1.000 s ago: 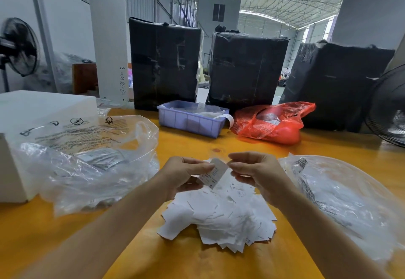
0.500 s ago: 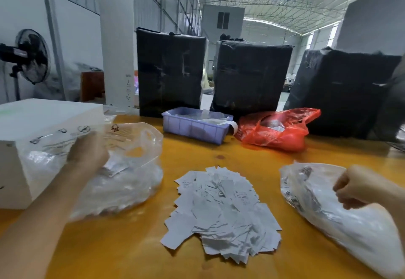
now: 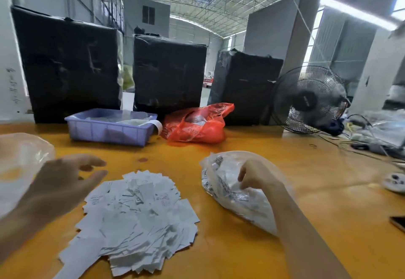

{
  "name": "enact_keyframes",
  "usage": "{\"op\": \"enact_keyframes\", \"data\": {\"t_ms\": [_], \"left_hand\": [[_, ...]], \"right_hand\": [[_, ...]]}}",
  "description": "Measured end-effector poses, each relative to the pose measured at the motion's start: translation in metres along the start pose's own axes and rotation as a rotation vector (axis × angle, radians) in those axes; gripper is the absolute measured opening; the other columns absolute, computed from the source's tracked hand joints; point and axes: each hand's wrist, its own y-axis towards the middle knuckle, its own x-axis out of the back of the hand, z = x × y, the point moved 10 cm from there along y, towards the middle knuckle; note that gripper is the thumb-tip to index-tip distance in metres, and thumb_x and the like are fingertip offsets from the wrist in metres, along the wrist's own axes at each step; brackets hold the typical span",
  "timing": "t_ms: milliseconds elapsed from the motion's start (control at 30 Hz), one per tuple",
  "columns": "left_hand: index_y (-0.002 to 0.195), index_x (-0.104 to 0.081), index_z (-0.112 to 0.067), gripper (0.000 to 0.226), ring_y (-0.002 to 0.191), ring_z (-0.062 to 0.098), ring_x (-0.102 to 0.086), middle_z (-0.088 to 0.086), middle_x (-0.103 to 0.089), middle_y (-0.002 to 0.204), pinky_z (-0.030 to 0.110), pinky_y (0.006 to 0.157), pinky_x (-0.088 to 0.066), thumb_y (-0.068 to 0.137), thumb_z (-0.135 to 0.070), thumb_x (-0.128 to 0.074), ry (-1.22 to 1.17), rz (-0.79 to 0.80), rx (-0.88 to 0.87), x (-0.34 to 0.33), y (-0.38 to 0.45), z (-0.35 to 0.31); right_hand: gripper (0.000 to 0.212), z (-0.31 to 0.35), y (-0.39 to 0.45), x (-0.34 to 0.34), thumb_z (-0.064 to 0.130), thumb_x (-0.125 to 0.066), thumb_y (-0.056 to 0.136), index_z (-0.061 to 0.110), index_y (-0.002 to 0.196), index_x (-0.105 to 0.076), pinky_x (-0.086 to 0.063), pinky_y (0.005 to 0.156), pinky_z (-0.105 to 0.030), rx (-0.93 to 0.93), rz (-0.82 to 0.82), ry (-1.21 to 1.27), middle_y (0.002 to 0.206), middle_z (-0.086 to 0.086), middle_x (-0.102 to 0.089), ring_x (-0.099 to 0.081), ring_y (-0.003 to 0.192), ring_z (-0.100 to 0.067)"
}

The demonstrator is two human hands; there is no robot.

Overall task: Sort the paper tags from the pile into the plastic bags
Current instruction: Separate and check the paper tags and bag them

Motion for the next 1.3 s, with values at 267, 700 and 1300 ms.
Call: {"op": "enact_keyframes", "data": {"t_ms": [267, 700, 1300], "left_hand": [[0.074, -0.070, -0.029, 0.022, 0.079, -0.008, -0.061, -0.014, -0.070, 0.076, 0.008, 0.062, -0.047, 0.076, -0.007, -0.075, -0.182, 0.283, -0.045, -0.101, -0.054, -0.023], [0.095, -0.071, -0.012, 0.071, 0.082, 0.018, -0.071, 0.001, -0.075, 0.089, 0.020, 0.065, -0.056, 0.055, -0.070, -0.073, -0.806, 0.349, 0.241, -0.107, -0.056, -0.030], [0.084, -0.069, 0.000, 0.007, 0.063, 0.014, -0.070, 0.010, -0.074, 0.077, 0.017, 0.054, -0.053, 0.082, -0.007, -0.069, -0.974, 0.106, 0.624, -0.094, -0.050, 0.033]], "right_hand": [[0.012, -0.018, 0.002, 0.023, -0.010, -0.061, 0.073, -0.003, 0.075, -0.071, -0.059, 0.071, -0.038, -0.104, -0.116, 0.036, 0.072, -0.016, -0.071, -0.071, 0.074, -0.030], [0.033, 0.100, -0.052, 0.068, 0.014, -0.081, 0.058, 0.008, 0.088, -0.069, -0.054, 0.056, -0.023, 0.311, 0.112, 1.158, 0.069, -0.007, -0.072, -0.070, 0.063, -0.015], [0.017, 0.181, -0.052, -0.029, 0.005, -0.062, 0.087, 0.002, 0.103, -0.069, -0.048, 0.076, -0.028, 0.488, -0.052, 0.373, 0.098, -0.011, -0.070, -0.065, 0.089, -0.023]]}}
